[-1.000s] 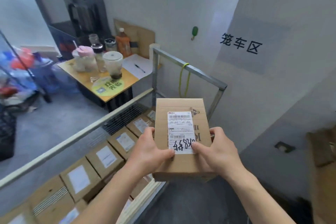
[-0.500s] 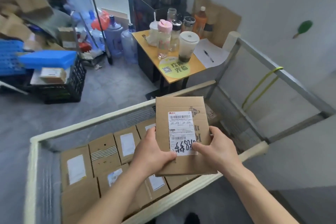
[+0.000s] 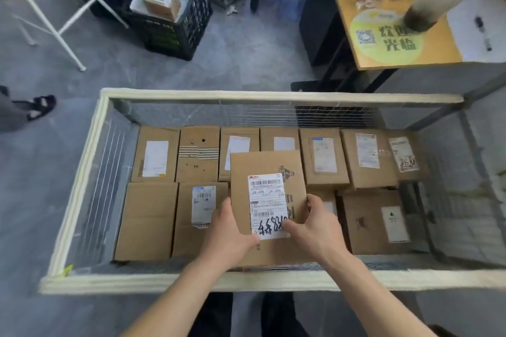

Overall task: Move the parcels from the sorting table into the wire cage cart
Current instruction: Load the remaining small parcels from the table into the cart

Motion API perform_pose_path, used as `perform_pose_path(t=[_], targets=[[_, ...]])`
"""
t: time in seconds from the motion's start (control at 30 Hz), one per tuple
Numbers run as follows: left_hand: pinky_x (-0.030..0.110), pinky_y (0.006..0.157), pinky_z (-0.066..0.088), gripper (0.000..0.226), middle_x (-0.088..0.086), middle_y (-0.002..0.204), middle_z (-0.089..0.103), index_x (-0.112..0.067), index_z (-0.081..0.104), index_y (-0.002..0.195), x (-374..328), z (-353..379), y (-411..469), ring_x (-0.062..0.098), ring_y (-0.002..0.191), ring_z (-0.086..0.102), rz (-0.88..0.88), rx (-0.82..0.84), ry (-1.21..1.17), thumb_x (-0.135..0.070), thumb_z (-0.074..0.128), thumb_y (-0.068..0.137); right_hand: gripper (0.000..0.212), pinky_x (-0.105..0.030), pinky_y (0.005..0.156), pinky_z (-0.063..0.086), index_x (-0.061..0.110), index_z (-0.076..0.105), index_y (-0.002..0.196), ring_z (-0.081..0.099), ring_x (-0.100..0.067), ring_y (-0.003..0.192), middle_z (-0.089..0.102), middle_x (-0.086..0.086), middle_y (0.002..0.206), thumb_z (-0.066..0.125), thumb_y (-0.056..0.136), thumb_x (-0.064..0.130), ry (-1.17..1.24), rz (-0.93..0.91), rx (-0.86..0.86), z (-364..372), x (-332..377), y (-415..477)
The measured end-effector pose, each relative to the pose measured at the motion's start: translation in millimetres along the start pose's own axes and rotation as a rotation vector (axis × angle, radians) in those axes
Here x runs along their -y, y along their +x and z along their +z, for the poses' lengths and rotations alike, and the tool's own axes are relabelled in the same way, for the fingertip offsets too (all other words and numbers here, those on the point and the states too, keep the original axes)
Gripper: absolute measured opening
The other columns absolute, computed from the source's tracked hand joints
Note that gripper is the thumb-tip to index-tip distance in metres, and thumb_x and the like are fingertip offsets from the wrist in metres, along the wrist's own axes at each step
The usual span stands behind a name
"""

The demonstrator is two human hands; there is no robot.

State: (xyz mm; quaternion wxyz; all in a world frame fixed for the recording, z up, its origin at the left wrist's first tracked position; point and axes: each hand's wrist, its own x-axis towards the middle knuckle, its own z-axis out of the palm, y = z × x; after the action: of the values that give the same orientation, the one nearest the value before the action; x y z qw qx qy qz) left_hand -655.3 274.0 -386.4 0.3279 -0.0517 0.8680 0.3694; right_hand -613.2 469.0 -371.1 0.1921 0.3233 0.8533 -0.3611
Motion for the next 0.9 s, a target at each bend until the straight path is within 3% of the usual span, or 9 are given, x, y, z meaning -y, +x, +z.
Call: perform_pose_path(t=[0.13,0.2,0.3,0.43,0.63,0.77,0.9], targets=[[0.029,0.084,0.054,0.080,-0.009,0.120,0.056,-0.033,0.042,0.128,32,12,16,0.009,0.102,0.060,-0.067,-0.011,0.010,-0.023,0.089,0.064,0.075,-0.029,0.079,0.047,0.020,0.044,0.139,0.051,-0.011,0.095,0.056,0.010,0.110,0.080,0.076,0.042,-0.034,-0.002,0.054,37,-14,18],[0.030,0.086,0.054,0.077,-0.009,0.121,0.056,-0.035,0.040,0.124,45,15,20,0.010,0.103,0.059,-0.090,-0.011,0.016,-0.023,0.088,0.065,0.073,-0.031,0.077,0.046,0.019,0.046,0.136,0.052,-0.012,0.093,0.060,0.008,0.111,0.080,0.076,0.043,-0.064,-0.003,0.074,52,-18,22],[0.033,0.091,0.053,0.085,-0.007,0.127,0.054,-0.031,0.037,0.135,61,18,23,0.013,0.108,0.058,-0.124,-0.003,0.025,-0.025,0.088,0.067,0.069,-0.033,0.076,0.047,0.019,0.047,0.132,0.055,-0.015,0.090,0.056,0.010,0.101,0.080,0.076,0.046,-0.098,0.000,0.103,69,-22,25],[0.032,0.091,0.053,0.088,-0.007,0.128,0.053,-0.031,0.038,0.137,69,27,31,0.013,0.109,0.057,-0.120,0.016,0.027,-0.029,0.089,0.066,0.076,-0.033,0.080,0.050,0.018,0.046,0.137,0.061,-0.018,0.100,0.061,0.008,0.109,0.079,0.076,0.048,-0.111,0.021,0.109,76,-30,30],[0.029,0.087,0.053,0.087,-0.006,0.127,0.050,-0.030,0.038,0.136,71,47,41,0.012,0.105,0.057,-0.136,0.062,0.034,-0.028,0.089,0.066,0.075,-0.034,0.080,0.053,0.018,0.046,0.136,0.060,-0.018,0.098,0.058,0.008,0.109,0.079,0.076,0.047,-0.134,0.052,0.103,77,-46,38],[0.029,0.084,0.055,0.082,-0.006,0.123,0.051,-0.031,0.041,0.131,74,55,50,0.011,0.100,0.059,-0.136,0.082,0.049,-0.026,0.090,0.065,0.056,-0.040,0.081,0.055,0.022,0.048,0.116,0.062,-0.019,0.092,0.063,0.005,0.105,0.079,0.076,0.044,-0.152,0.074,0.122,85,-52,48],[0.035,0.087,0.057,0.076,-0.003,0.121,0.055,-0.027,0.042,0.127,82,59,63,0.015,0.100,0.062,-0.152,0.106,0.091,-0.022,0.088,0.067,0.053,-0.040,0.081,0.055,0.021,0.046,0.113,0.061,-0.020,0.092,0.059,0.006,0.100,0.079,0.078,0.043,-0.167,0.084,0.145,96,-58,60]])
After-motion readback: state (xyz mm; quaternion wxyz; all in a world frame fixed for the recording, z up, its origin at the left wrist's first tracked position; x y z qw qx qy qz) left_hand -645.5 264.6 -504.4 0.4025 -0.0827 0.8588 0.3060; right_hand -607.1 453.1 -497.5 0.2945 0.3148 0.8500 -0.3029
